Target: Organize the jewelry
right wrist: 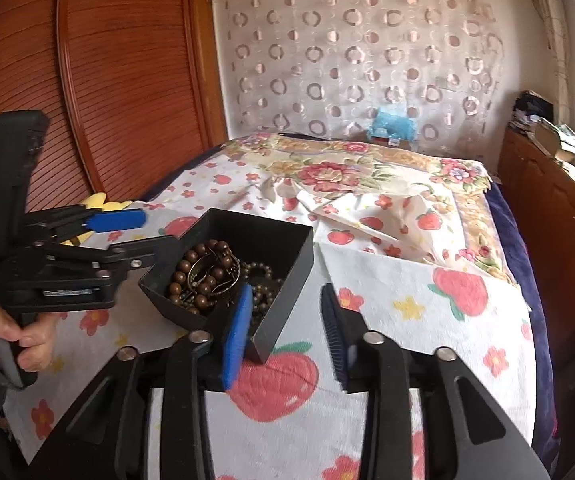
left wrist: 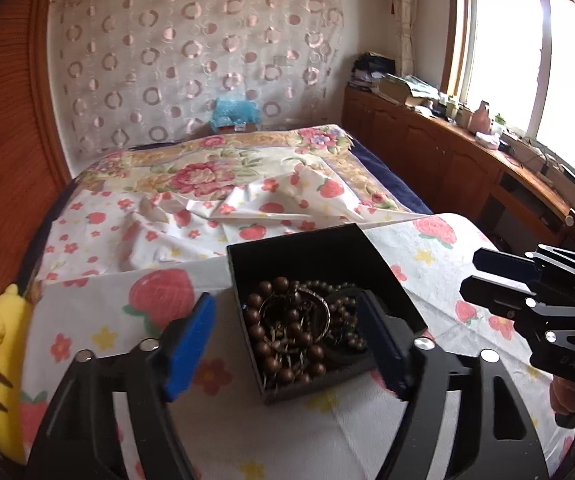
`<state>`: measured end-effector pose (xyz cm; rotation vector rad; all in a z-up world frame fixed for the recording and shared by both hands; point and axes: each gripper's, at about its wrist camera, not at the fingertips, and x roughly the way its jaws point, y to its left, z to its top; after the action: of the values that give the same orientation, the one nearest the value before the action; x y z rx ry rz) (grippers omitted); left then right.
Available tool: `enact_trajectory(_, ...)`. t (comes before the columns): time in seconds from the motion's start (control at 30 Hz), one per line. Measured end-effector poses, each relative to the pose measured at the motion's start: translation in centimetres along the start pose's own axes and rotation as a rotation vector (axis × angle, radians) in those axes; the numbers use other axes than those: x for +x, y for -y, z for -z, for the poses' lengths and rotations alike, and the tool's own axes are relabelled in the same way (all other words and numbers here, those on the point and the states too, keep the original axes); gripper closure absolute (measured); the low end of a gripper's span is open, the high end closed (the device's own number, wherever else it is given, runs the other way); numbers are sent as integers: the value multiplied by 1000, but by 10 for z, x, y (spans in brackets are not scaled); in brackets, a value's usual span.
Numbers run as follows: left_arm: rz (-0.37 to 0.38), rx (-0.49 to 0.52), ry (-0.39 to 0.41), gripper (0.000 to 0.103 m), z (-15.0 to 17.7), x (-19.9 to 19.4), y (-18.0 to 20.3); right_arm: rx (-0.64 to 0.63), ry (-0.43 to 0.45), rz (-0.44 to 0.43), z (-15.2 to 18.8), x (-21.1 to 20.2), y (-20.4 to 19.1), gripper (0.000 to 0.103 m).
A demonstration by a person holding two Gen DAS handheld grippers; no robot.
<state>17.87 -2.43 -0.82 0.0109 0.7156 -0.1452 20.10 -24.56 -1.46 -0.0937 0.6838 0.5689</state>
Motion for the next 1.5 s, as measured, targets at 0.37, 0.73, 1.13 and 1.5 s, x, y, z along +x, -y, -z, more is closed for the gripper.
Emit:
enact_trajectory(0.37, -92, -27, 61, 8, 32, -66, 2, 54, 108, 62, 24, -54, -28, 10)
enact_trajectory(0.73, -126, -28, 143, 8, 55, -127, 7, 102, 199, 98, 34, -108, -47, 3)
enact_trajectory(1.13, -153, -33, 167, 8, 71, -149, 6, 101, 230, 162, 45, -126, -53, 3)
enact_trajectory(1.5, -159, -50, 175, 8, 73, -149, 3, 105, 223, 176, 49, -123, -56, 3)
